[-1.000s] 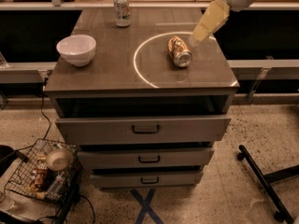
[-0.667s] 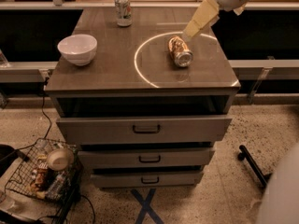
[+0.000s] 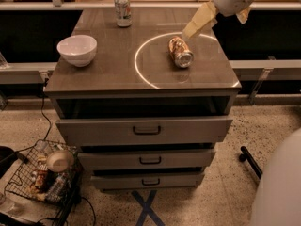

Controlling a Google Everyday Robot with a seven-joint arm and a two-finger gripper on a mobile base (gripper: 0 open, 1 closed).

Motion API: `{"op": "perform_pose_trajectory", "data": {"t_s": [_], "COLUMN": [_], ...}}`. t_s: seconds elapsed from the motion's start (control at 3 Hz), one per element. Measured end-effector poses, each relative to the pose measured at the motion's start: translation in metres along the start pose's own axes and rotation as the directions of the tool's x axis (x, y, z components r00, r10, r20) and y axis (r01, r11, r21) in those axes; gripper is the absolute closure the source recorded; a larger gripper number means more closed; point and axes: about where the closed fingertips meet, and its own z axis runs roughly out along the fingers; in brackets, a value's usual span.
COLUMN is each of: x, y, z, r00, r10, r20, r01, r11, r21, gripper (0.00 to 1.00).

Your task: Place orange can upright

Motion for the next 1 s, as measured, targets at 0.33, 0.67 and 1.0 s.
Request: {"op": "perform_pose_trajectory", "data": {"t_s": [0.33,0.67,1.0], "x": [-0.006,-0.028,-0.056], "y": [-0.001,-0.003,-0.005], "z": [0.005,0.027,0.056], "r00": [1.000,0.998,0.995], "r10": [0.018,0.064,0.098], "r20": [0.005,0.003,-0.019], "r01": [-0.018,-0.064,-0.098], "r11": [0.9998,0.9978,0.9949], "r21": [-0.001,-0.018,-0.022], "gripper": [0.00,0.00,0.00]}}
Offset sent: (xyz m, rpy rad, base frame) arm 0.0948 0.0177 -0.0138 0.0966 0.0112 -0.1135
